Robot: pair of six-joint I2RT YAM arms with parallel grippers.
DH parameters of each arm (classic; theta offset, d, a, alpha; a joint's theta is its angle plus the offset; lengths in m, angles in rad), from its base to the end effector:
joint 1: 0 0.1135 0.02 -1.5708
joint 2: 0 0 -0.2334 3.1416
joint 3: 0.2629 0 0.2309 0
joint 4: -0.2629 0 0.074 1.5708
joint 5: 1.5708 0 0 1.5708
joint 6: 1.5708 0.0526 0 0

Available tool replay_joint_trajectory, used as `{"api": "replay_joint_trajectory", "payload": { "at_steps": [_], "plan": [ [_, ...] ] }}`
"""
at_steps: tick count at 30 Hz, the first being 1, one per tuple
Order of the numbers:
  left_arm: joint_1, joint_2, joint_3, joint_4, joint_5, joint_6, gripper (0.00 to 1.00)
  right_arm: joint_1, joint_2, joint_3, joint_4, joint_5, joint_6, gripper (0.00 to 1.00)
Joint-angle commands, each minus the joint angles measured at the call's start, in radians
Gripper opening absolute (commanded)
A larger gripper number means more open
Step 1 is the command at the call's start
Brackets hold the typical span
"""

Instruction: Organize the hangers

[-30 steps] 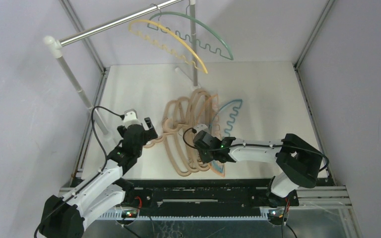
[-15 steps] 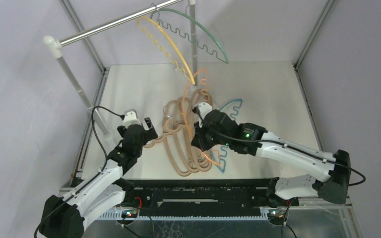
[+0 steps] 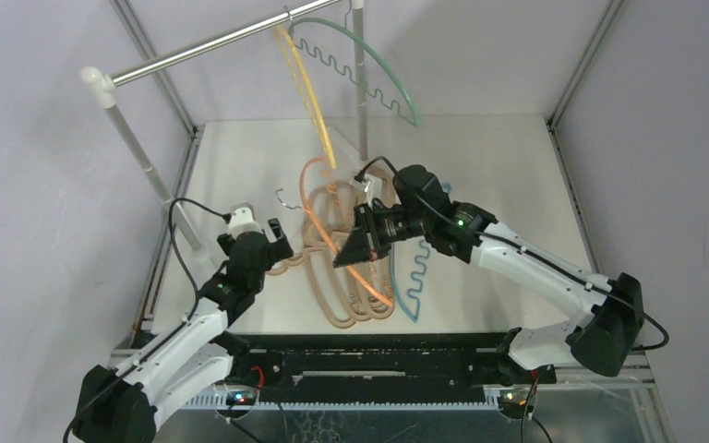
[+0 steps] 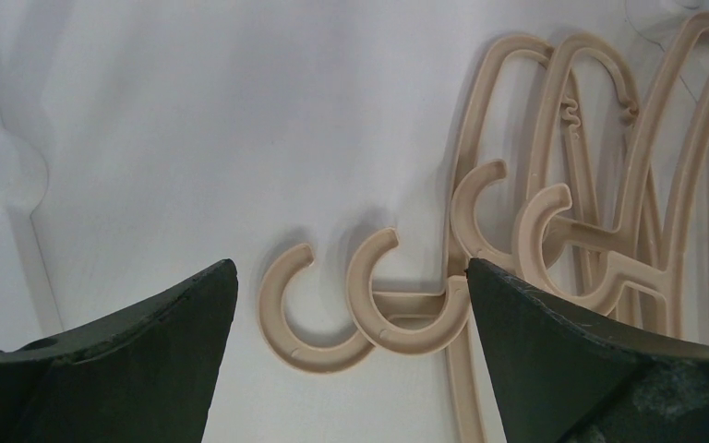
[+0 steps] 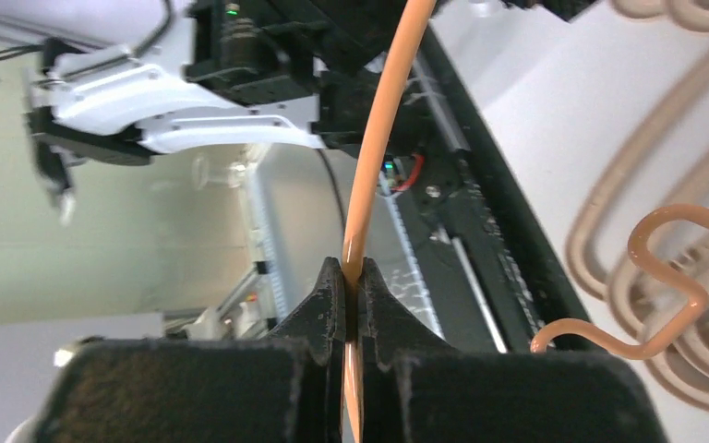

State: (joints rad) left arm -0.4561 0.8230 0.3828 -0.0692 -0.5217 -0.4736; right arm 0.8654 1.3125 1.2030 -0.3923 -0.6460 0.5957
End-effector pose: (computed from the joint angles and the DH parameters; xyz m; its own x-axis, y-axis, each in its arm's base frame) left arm 0.1848 -0.0615 0.1856 -0.3856 -0.2512 -0.8878 -0.2075 0.9612 -0.1819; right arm 0.1641 0.2415 0.3186 -0.7912 -0.2381 -0.5632 -0.6115 0.3014 0.7316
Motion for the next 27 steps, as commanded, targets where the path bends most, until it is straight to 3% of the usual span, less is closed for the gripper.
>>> {"api": "replay_joint_trajectory", "payload": {
  "at_steps": [1, 8, 18, 27],
  "plan": [
    [-0.004, -0.026, 0.014, 0.019, -0.024, -0.011, 0.99, -0.009, 0.039, 0.135, 0.210, -0.211, 0.091, 0.00],
    [-0.004, -0.037, 0.013, 0.014, -0.029, -0.011, 0.99, 0.024, 0.125, 0.301, 0.291, -0.278, 0.157, 0.00],
    [-0.004, -0.045, 0.008, 0.017, -0.032, -0.011, 1.00, 0.016, 0.272, 0.458, 0.489, -0.222, 0.298, 0.00],
    [-0.004, -0.063, 0.007, 0.014, -0.025, -0.010, 1.00, 0.000, 0.534, 0.797, 0.540, -0.122, 0.333, 0.00]
  ]
}}
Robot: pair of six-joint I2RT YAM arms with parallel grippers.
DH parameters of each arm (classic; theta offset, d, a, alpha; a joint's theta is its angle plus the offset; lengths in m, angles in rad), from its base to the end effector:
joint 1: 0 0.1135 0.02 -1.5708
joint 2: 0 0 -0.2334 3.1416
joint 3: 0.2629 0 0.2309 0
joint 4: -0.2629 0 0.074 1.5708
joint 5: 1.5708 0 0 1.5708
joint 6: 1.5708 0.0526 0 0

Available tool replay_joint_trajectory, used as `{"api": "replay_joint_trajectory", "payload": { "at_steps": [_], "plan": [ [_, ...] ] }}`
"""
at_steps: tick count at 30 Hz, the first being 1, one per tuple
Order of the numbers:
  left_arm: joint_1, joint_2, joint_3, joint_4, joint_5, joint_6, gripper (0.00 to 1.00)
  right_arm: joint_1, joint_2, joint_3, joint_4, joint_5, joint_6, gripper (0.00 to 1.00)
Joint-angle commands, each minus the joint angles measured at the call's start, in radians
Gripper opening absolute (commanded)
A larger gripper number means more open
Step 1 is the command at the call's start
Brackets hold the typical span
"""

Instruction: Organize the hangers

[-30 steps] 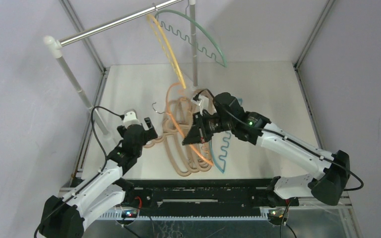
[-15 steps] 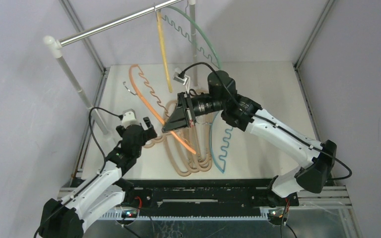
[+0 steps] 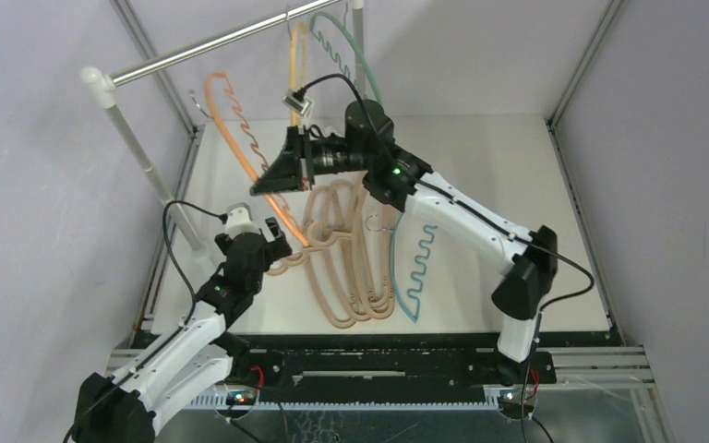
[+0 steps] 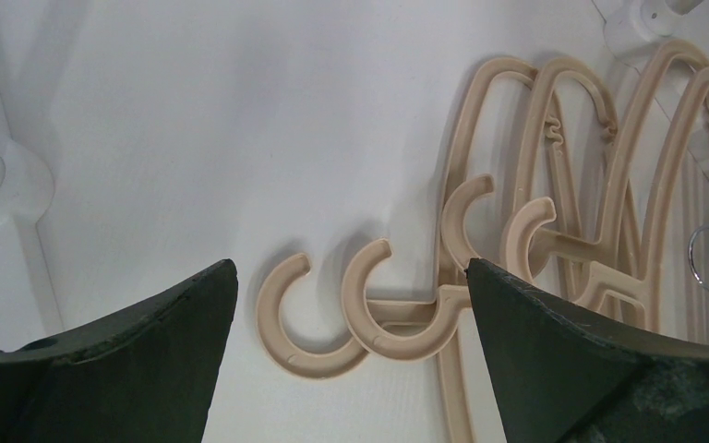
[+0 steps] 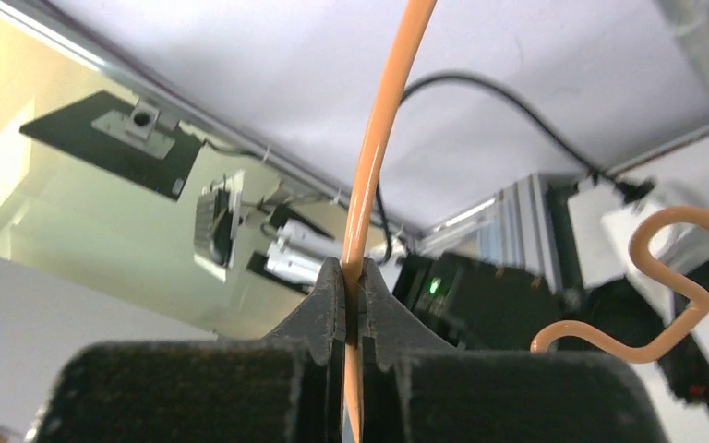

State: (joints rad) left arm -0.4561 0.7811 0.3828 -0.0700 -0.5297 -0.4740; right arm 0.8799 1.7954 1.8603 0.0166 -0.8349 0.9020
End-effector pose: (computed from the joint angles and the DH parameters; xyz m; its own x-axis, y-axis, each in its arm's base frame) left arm 0.1819 -0.0596 0.1928 -0.3493 -0.2674 -0.8981 -0.2069 0.9568 -0.2044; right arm 0.2245 0.3328 0.4243 -0.7431 -0.0722 -0.6653 -0.6534 -0.1370 0.7446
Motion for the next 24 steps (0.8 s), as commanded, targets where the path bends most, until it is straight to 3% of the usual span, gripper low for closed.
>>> {"api": "replay_joint_trajectory", "payload": {
  "at_steps": [1, 10, 24],
  "plan": [
    [-0.004, -0.024, 0.007, 0.014, -0.016, -0.009, 0.99, -0.019, 0.078, 0.171, 0.152, 0.072, 0.047, 0.00],
    [-0.004, -0.051, 0.001, -0.001, -0.012, -0.004, 0.99, -0.039, 0.236, 0.380, 0.213, 0.163, 0.101, 0.00],
    [-0.004, -0.086, -0.005, -0.025, -0.023, 0.006, 1.00, -0.063, 0.346, 0.491, 0.159, 0.249, 0.095, 0.00]
  ]
}}
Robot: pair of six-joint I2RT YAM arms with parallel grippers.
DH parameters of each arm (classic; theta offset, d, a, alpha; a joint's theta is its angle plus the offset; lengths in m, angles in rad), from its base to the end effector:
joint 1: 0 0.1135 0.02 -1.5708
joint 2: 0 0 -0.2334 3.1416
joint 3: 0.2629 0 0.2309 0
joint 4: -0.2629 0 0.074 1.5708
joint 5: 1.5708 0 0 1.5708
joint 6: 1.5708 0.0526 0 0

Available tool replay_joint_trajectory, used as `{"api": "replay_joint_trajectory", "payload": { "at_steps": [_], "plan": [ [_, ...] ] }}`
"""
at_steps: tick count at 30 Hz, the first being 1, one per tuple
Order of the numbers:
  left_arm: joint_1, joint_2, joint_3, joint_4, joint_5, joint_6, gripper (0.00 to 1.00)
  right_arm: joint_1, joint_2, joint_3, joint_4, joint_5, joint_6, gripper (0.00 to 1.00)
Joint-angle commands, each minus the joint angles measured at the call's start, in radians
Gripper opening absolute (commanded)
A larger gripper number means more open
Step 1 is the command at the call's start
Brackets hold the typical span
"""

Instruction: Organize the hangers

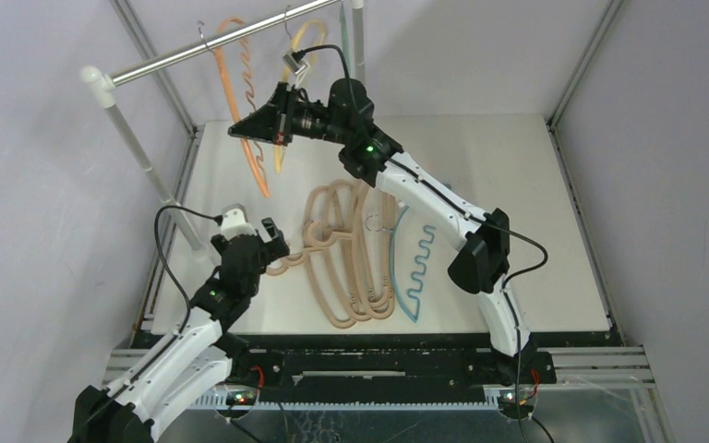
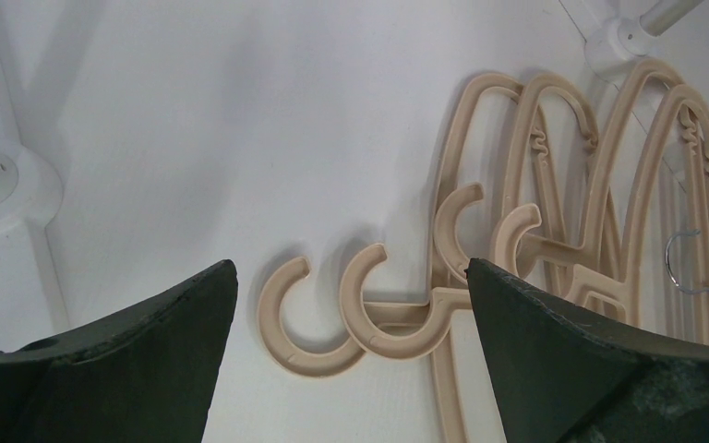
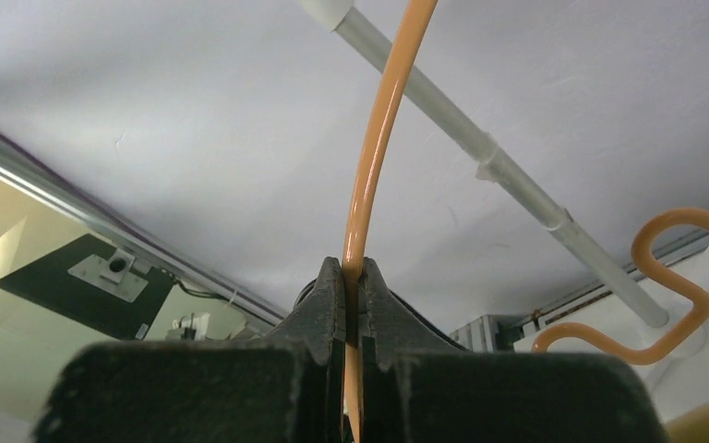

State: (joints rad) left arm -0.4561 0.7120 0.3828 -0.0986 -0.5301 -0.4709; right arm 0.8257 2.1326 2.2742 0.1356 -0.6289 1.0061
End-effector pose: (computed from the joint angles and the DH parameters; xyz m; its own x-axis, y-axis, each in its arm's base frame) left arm 0.1754 -0.0564 0.2012 -0.3169 -0.2805 -0.9060 -0.1984 0.9537 -0.2259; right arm 0.2950 0.3655 0.4338 -0.7269 0.2195 -0.6507 -0.6802 -0.0990 0.7264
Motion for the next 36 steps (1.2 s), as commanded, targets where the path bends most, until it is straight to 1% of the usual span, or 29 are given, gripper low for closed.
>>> {"api": "replay_joint_trajectory", "payload": {
  "at_steps": [1, 7, 13, 16, 29, 36],
  "plan": [
    [-0.004, -0.018, -0.004, 0.002, -0.022, 0.003, 0.99, -0.011, 0.011, 0.081, 0.037, 0.054, -0.012, 0.00],
    [-0.004, -0.032, -0.011, -0.011, -0.028, 0.009, 1.00, -0.033, 0.003, 0.059, 0.032, 0.086, 0.000, 0.00],
    [-0.004, -0.047, -0.025, -0.012, -0.033, 0.006, 1.00, -0.036, -0.086, -0.071, 0.055, 0.154, -0.036, 0.00],
    [-0.004, -0.044, -0.028, -0.012, -0.034, 0.005, 1.00, -0.042, -0.114, -0.102, 0.045, 0.175, -0.050, 0.00],
    [-0.004, -0.033, -0.038, 0.000, -0.037, 0.000, 0.99, -0.102, -0.226, -0.266, 0.128, 0.210, -0.025, 0.00],
    [-0.004, -0.027, -0.039, 0.002, -0.036, -0.001, 0.99, -0.151, -0.255, -0.294, 0.149, 0.215, -0.016, 0.00]
  ]
}}
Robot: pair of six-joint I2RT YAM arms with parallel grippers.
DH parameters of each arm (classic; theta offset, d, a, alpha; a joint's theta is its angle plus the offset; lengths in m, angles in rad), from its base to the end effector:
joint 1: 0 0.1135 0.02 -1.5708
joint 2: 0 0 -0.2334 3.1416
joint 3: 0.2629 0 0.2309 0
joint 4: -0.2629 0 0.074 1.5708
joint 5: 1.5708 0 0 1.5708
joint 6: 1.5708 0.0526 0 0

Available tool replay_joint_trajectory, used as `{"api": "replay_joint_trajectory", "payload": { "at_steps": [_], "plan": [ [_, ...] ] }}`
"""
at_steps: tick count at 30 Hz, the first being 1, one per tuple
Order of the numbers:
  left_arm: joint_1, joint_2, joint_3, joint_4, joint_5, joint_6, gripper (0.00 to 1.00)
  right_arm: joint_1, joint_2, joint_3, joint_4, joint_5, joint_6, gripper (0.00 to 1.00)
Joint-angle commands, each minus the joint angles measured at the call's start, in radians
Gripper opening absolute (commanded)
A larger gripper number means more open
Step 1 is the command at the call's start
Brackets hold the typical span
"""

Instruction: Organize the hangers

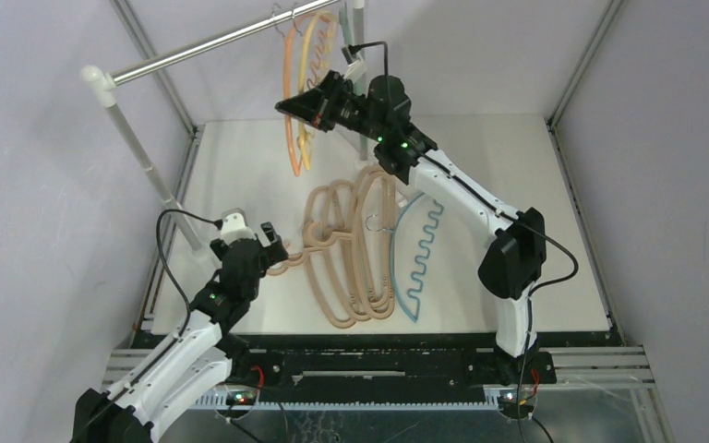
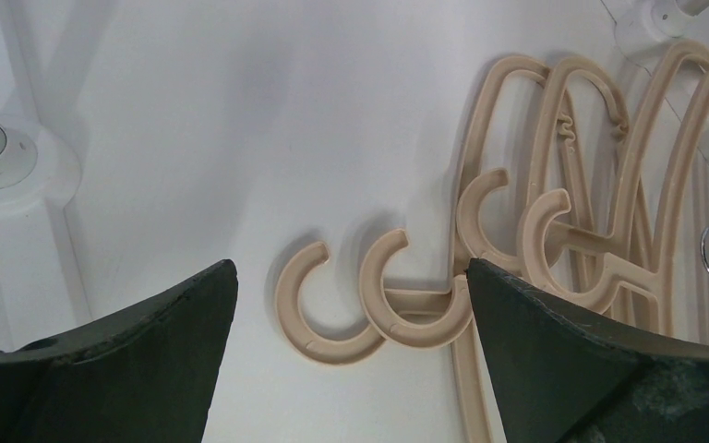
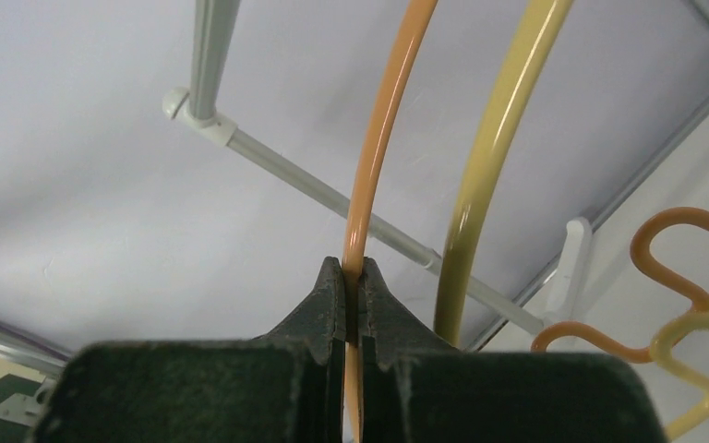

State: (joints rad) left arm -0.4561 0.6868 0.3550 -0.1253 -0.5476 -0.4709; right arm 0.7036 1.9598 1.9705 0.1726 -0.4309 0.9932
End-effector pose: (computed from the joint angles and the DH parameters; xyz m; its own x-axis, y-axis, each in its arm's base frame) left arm 0.1706 -0.0532 0.1931 -0.3334 -0.2679 -0.9039 -0.2184 0.9546 -0.2023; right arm 0.3294 0.3083 0.4141 -0.6789 0.4222 -0.6006 -0.6084 0.1344 0.7822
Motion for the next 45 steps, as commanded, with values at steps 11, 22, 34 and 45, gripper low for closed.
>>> {"api": "replay_joint_trajectory", "payload": {
  "at_steps": [11, 22, 34, 45],
  "plan": [
    [-0.004, -0.009, -0.021, 0.024, -0.025, -0.002, 0.99, -0.119, -0.127, -0.072, 0.144, 0.016, 0.031, 0.00],
    [-0.004, -0.008, -0.021, 0.023, -0.025, 0.003, 1.00, -0.158, -0.146, -0.140, 0.142, -0.001, 0.039, 0.07],
    [-0.004, 0.008, -0.020, 0.029, -0.025, 0.000, 1.00, -0.158, -0.209, -0.153, 0.071, -0.007, -0.037, 0.66],
    [-0.004, 0.024, -0.020, 0.041, -0.022, -0.003, 0.99, -0.144, -0.277, -0.098, -0.295, 0.175, -0.272, 0.75]
  ]
}}
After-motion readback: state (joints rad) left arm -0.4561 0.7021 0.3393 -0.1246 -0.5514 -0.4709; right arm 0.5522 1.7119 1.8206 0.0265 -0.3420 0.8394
